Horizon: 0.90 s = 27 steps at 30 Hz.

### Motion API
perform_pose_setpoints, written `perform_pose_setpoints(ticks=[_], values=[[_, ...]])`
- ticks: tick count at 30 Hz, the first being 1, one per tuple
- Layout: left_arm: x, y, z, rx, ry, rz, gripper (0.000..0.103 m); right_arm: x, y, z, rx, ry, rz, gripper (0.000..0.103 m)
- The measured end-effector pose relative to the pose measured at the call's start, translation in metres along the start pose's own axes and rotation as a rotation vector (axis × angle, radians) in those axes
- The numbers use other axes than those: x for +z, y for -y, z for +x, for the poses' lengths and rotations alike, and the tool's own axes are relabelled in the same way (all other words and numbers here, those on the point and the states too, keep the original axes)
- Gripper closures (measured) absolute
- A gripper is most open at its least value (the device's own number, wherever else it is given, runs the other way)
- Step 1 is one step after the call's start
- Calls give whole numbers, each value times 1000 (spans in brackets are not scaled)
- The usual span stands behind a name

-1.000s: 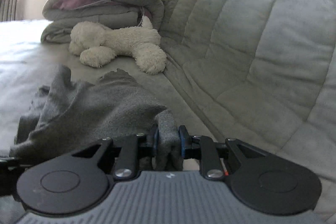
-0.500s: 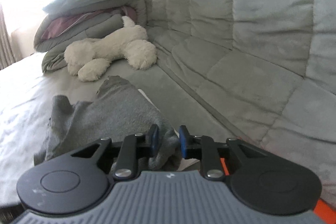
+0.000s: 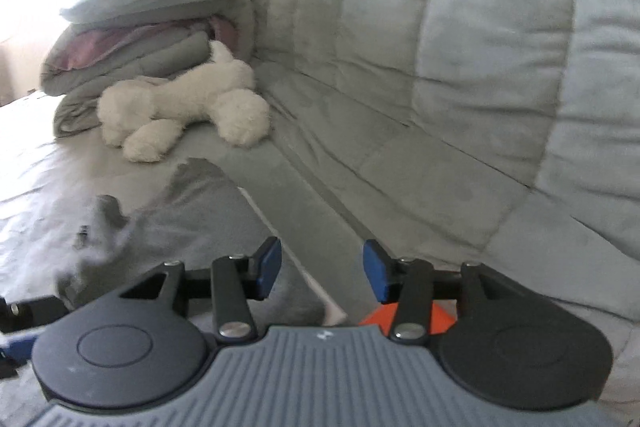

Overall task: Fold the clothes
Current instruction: 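Lower the hem onto the top and open the right gripper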

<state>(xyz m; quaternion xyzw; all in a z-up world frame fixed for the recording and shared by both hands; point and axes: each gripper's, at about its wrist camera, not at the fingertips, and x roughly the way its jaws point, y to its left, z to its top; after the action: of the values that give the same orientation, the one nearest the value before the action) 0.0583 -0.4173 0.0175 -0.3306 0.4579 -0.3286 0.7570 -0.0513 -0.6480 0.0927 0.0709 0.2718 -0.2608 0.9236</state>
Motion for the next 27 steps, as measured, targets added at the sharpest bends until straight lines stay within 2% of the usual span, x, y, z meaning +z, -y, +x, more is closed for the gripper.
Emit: perform_pose_setpoints(ticks=[3,7,9,10,12,14,16,19,20,21,24,27], values=[[-7,4,-1,12,-5,18,42,1,-6,4,73,-23,23,55],[11,-1,-11,16,79,-12,41,-6,-17,10,299,-122,-4,55],[25,-3,-10,39,120,-27,41,-18,-29,22,329,-232,-87,55],[30,-3,-4,65,129,-29,41,-21,-33,24,322,-250,-125,55],[39,-4,12,104,132,-37,41,-25,-40,23,293,-253,-198,55],[47,-6,29,113,137,-57,41,-19,-39,18,283,-229,-175,55],[54,-8,43,112,149,-68,41,-16,-40,9,303,-156,-171,55],[62,-8,55,108,177,-64,42,-14,-46,0,349,-100,-189,55],[63,-7,58,106,186,-55,45,-15,-51,1,372,-106,-202,55],[65,-5,61,107,190,-34,63,-18,-56,3,386,-117,-224,55],[71,3,66,122,208,40,87,-26,-69,12,407,-160,-271,59],[82,4,61,94,224,58,93,-25,-68,19,438,-190,-243,63]])
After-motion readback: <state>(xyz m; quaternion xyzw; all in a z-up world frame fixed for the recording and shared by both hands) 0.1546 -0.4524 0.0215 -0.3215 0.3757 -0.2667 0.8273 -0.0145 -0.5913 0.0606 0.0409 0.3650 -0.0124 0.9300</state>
